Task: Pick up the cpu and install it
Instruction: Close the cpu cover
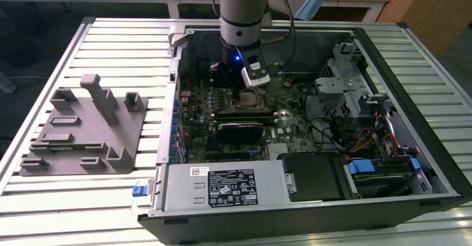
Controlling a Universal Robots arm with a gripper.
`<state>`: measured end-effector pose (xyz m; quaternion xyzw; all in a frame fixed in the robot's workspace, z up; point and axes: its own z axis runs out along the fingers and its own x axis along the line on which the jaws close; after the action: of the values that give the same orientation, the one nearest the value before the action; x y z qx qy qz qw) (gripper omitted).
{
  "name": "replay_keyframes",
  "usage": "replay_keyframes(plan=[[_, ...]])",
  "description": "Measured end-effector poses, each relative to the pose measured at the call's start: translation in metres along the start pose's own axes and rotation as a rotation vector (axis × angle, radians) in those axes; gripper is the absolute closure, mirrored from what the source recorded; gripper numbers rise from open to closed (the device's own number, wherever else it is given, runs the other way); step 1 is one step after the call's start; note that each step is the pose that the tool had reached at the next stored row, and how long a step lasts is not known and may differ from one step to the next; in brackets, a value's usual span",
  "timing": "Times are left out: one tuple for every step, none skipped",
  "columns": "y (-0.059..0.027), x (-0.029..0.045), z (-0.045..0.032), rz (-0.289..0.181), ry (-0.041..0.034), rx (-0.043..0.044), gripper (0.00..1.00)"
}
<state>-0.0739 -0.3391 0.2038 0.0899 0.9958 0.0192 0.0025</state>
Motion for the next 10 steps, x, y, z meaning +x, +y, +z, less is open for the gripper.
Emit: replay_keyframes(plan=[[-0.0001,0.0004,0.0002,0.000,0.0000,0.0001,0.89],[-0.0003,0.0011,0.0005,0.000,0.0000,0.0000,0.89],[-0.0004,0.0017,0.0007,0.000,0.0000,0.0000,0.89],[-0.0006,0.0021,0.0010,0.000,0.0000,0.0000,0.89],[-0.0007,0.0022,0.0014,0.000,0.0001,0.0001,0.89],[-0.0009,0.0023,0.0018,0.000,0.0001,0.0001,0.89],[-0.0010,0.0024,0.0022,0.000,0.0001,0.0001,0.89],[-0.0010,0.0025,0.0023,0.000,0.0001,0.0002,0.89],[-0.0010,0.0025,0.0022,0.000,0.0002,0.0003,0.89],[-0.0010,0.0025,0.0023,0.000,0.0002,0.0003,0.89]])
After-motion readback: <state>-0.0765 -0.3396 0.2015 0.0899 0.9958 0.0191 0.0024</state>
